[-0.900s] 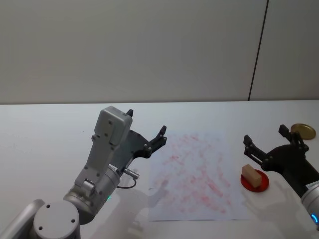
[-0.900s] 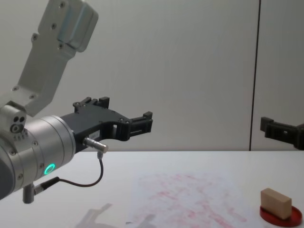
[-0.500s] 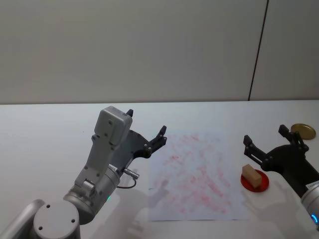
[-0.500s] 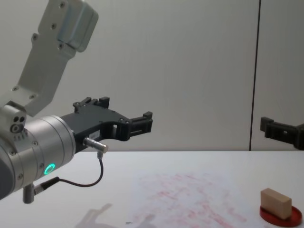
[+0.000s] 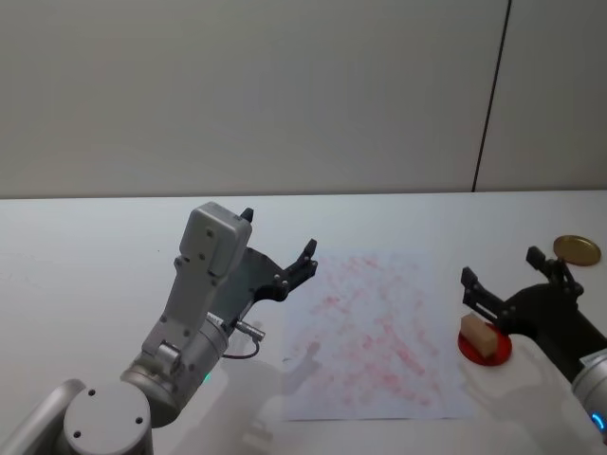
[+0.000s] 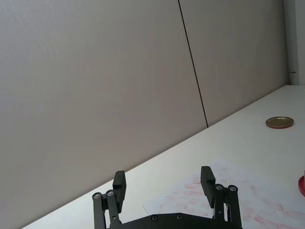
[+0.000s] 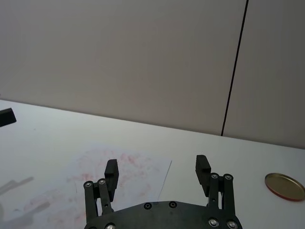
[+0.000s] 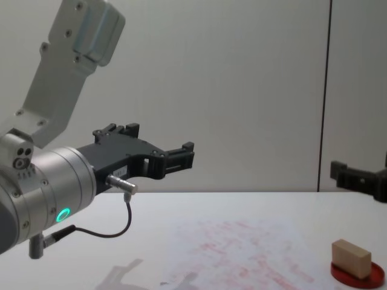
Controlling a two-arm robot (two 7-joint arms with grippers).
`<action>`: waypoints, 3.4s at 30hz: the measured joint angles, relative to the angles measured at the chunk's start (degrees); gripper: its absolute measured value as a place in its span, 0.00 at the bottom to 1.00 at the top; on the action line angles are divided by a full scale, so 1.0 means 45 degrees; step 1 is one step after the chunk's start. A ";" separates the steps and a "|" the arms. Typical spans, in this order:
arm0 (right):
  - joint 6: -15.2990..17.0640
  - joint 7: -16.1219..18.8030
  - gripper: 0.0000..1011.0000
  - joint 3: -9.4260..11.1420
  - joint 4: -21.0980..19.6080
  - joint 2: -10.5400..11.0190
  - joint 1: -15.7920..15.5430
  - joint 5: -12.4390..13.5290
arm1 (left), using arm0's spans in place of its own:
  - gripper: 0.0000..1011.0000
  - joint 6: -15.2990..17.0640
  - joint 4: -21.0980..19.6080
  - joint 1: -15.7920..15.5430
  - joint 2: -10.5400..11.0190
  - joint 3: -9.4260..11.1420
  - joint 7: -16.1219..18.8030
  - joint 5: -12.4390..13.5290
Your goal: Use the one hand to pick up the stamp and affix it onto the A4 paper.
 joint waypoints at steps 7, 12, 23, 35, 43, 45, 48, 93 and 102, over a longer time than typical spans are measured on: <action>0.0212 0.0458 0.99 0.0055 0.0380 0.0124 0.0007 -0.0007 | 0.98 0.0000 0.0000 0.0000 -0.0001 0.0000 0.0000 0.0000; 0.0368 0.0745 0.99 0.0098 0.0664 0.0234 -0.0005 -0.0034 | 0.98 0.0000 0.0000 -0.0001 0.0000 0.0000 0.0000 0.0000; 0.0763 0.1293 0.99 0.0101 0.1300 0.0292 0.0166 -0.0375 | 0.98 0.0000 0.0000 0.0000 0.0000 0.0000 0.0000 -0.0001; 0.1183 0.1675 0.99 -0.0156 0.2248 -0.0042 0.0709 -0.1116 | 0.98 0.0000 0.0000 0.0000 0.0000 0.0000 0.0000 0.0000; 0.1392 0.1769 0.97 -0.0273 0.2706 -0.0236 0.0955 -0.1398 | 0.98 0.0000 0.0000 0.0000 0.0000 0.0000 0.0000 0.0000; 0.1441 0.1776 0.91 -0.0298 0.2814 -0.0282 0.1009 -0.1455 | 0.98 0.0000 0.0000 0.0000 0.0000 0.0000 0.0000 0.0000; 0.1478 0.1778 0.85 -0.0328 0.2922 -0.0327 0.1062 -0.1516 | 0.98 0.0000 0.0000 0.0000 0.0000 0.0000 0.0000 0.0000; 0.0195 0.1808 0.22 -0.0420 0.2955 -0.0605 0.1358 -0.1936 | 0.98 0.0000 0.0000 0.0000 0.0000 0.0000 0.0000 0.0000; 0.0355 0.2279 0.22 -0.0597 0.2969 -0.0900 0.1472 -0.1206 | 0.98 0.0000 0.0000 0.0000 0.0000 0.0000 0.0000 0.0000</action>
